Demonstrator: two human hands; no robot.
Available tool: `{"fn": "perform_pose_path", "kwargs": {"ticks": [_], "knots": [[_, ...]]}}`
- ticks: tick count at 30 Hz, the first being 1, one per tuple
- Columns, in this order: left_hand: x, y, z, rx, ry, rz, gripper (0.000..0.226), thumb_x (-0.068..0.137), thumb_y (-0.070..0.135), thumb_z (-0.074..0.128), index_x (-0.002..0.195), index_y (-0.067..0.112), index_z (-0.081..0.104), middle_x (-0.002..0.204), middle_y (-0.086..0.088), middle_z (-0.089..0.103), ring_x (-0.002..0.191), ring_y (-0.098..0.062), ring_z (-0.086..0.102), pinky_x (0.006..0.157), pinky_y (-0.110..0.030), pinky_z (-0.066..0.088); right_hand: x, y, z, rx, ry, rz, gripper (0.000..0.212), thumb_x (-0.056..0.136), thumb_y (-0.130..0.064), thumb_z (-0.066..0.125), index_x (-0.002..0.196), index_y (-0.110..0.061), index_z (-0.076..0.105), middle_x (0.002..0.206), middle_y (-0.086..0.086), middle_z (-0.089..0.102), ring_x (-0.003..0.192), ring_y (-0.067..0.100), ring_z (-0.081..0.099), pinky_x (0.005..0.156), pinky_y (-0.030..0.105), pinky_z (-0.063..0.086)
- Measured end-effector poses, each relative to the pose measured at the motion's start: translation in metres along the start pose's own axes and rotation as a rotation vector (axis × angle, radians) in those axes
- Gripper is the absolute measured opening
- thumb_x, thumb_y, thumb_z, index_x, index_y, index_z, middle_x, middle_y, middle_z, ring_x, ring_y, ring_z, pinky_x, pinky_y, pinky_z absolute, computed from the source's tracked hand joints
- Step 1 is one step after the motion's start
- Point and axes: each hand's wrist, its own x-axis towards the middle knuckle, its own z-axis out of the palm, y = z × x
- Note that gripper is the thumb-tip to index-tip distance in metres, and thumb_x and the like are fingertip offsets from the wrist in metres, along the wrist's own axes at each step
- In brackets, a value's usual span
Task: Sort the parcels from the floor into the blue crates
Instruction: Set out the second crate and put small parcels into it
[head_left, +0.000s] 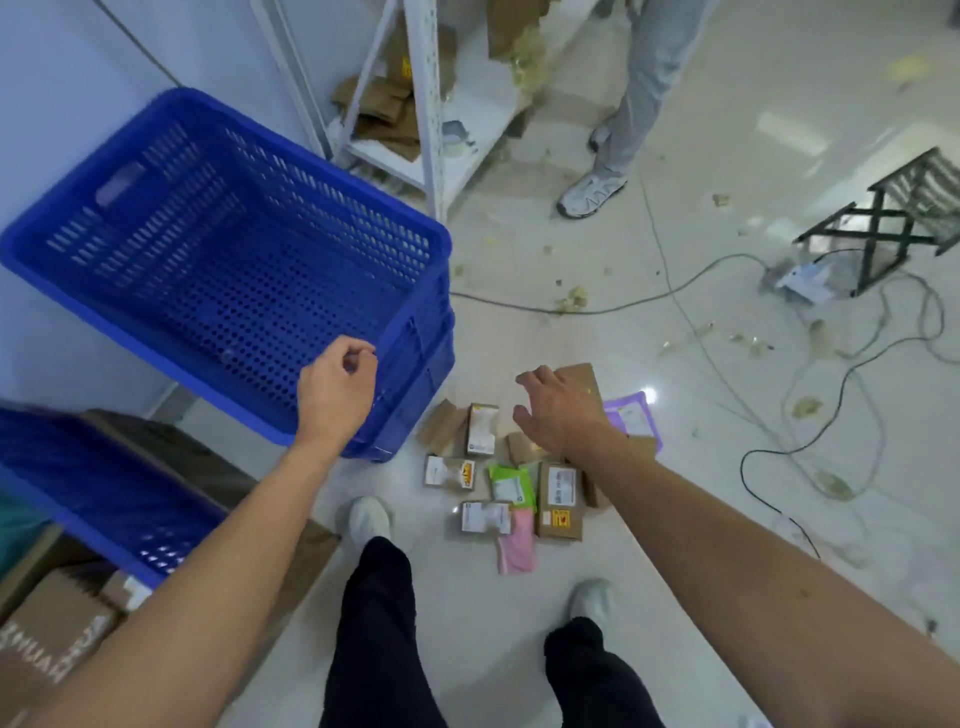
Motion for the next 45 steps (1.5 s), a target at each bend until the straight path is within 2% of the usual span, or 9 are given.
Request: {"fn": "perform_pose_path", "kwargs": {"ticks": [3,7,14,22,29,36,39,42,45], "knots": [[-0.055,0.023,0.037,0.036,-0.041,0.002,0.016,0.099,0.031,0.052,0.102,0.025,0.067,0.094,0.004,0.072,0.09,-0.022,0.069,0.087,-0.048,0.055,-0.045,0.059,0.015,0.03,-0.011,0.052,0.053,0.095,-0.036,0.048,0.143,-0.015,0.042,0.144,0.012,0.044,0.133,0.032,0.041,0.104,0.044,0.041],[-0.11,0.034,0.088,0.03,-0.118,-0.062,0.013,0.097,0.023,0.056,0.1,0.021,0.068,0.093,-0.001,0.073,0.088,-0.026,0.071,0.091,-0.048,0.055,-0.091,0.113,0.04,0.034,-0.098,0.074,0.048,0.094,-0.036,0.046,0.136,-0.014,0.044,0.133,0.012,0.048,0.125,0.033,0.046,0.097,0.045,0.043],[-0.155,-0.004,0.145,0.132,-0.295,-0.169,0.015,0.096,0.028,0.054,0.104,0.024,0.066,0.1,0.001,0.071,0.092,-0.023,0.07,0.091,-0.046,0.054,-0.116,0.136,0.098,0.05,-0.171,0.052,0.059,0.093,-0.039,0.051,0.144,-0.013,0.037,0.144,0.013,0.043,0.13,0.033,0.043,0.101,0.044,0.041],[-0.125,-0.125,0.219,0.283,-0.434,-0.22,0.01,0.097,0.032,0.052,0.102,0.031,0.061,0.101,0.004,0.069,0.095,-0.021,0.064,0.085,-0.033,0.051,-0.07,0.137,0.234,-0.053,-0.295,-0.024,0.057,0.091,-0.036,0.057,0.141,-0.017,0.038,0.14,0.009,0.045,0.128,0.028,0.044,0.102,0.042,0.042],[-0.076,-0.25,0.283,0.317,-0.477,-0.28,0.011,0.096,0.034,0.054,0.103,0.032,0.061,0.102,0.006,0.062,0.097,-0.021,0.059,0.084,-0.032,0.047,0.003,0.138,0.38,-0.104,-0.33,-0.043,0.069,0.089,-0.041,0.062,0.147,-0.019,0.032,0.141,0.008,0.043,0.13,0.028,0.042,0.103,0.042,0.041],[-0.041,-0.368,0.361,0.317,-0.449,-0.339,0.014,0.099,0.032,0.052,0.108,0.03,0.062,0.102,0.004,0.061,0.106,-0.025,0.061,0.096,-0.041,0.052,0.089,0.125,0.533,-0.255,-0.183,-0.288,0.099,0.085,-0.044,0.067,0.157,-0.017,0.005,0.162,0.014,0.013,0.147,0.031,0.018,0.119,0.044,0.021],[-0.033,-0.402,0.386,0.333,-0.454,-0.343,0.018,0.1,0.031,0.051,0.114,0.027,0.062,0.104,0.004,0.061,0.105,-0.025,0.061,0.098,-0.042,0.052,0.118,0.12,0.58,-0.347,-0.182,-0.339,0.107,0.084,-0.046,0.068,0.157,-0.015,-0.003,0.164,0.015,0.003,0.15,0.032,0.01,0.12,0.048,0.017],[-0.026,-0.423,0.399,0.34,-0.459,-0.336,0.017,0.1,0.031,0.051,0.114,0.028,0.06,0.102,0.006,0.06,0.1,-0.023,0.061,0.095,-0.038,0.052,0.138,0.115,0.603,-0.37,-0.174,-0.328,0.097,0.088,-0.034,0.06,0.157,-0.012,-0.004,0.157,0.02,0.018,0.143,0.034,0.024,0.116,0.049,0.023],[-0.024,-0.423,0.396,0.348,-0.452,-0.314,0.018,0.101,0.031,0.051,0.116,0.028,0.06,0.105,0.007,0.059,0.1,-0.021,0.06,0.092,-0.037,0.052,0.143,0.11,0.595,-0.328,-0.14,-0.276,0.092,0.086,-0.028,0.058,0.157,-0.012,0.003,0.138,0.014,0.037,0.122,0.032,0.04,0.104,0.046,0.034]]}}
